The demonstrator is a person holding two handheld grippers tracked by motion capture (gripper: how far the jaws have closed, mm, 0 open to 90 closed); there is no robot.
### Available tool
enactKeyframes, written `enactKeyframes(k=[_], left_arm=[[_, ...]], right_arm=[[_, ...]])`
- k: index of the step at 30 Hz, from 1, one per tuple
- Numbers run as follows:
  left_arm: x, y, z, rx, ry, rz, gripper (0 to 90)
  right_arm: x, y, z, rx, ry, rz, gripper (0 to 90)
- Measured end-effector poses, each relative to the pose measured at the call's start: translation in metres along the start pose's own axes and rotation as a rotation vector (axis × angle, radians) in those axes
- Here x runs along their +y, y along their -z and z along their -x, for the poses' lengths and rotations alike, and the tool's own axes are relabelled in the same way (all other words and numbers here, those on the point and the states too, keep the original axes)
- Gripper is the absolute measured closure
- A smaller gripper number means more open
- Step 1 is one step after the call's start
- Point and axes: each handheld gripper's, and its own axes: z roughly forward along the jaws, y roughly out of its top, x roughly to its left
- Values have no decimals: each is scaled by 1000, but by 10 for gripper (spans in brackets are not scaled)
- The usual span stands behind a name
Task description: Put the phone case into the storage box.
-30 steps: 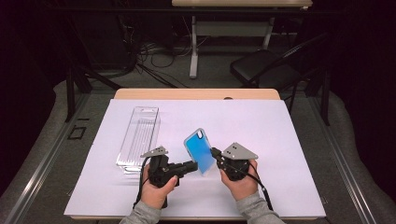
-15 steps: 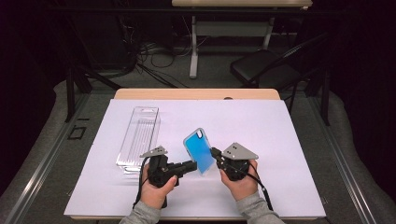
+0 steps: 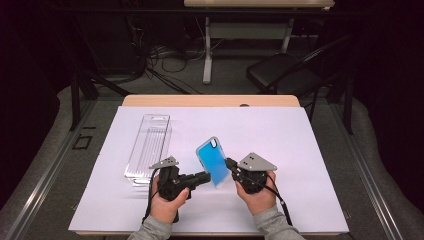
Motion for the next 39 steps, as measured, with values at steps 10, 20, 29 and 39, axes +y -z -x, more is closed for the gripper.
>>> enactKeyframes(k=[10,20,29,39], left_arm=[[0,1,0,3,6,7,814],[0,1,-1,5,7,7,814],[-1,2,-2,-1,9,11,814],[-1,2,-4,-6,17,16,815]], right_arm=[[0,0,0,4,-6,2,881],[-1,-1,0,6,-8,1,880],[-1,-1,0,9,-11,7,870],[-1,-1,1,8,-16,10,835]])
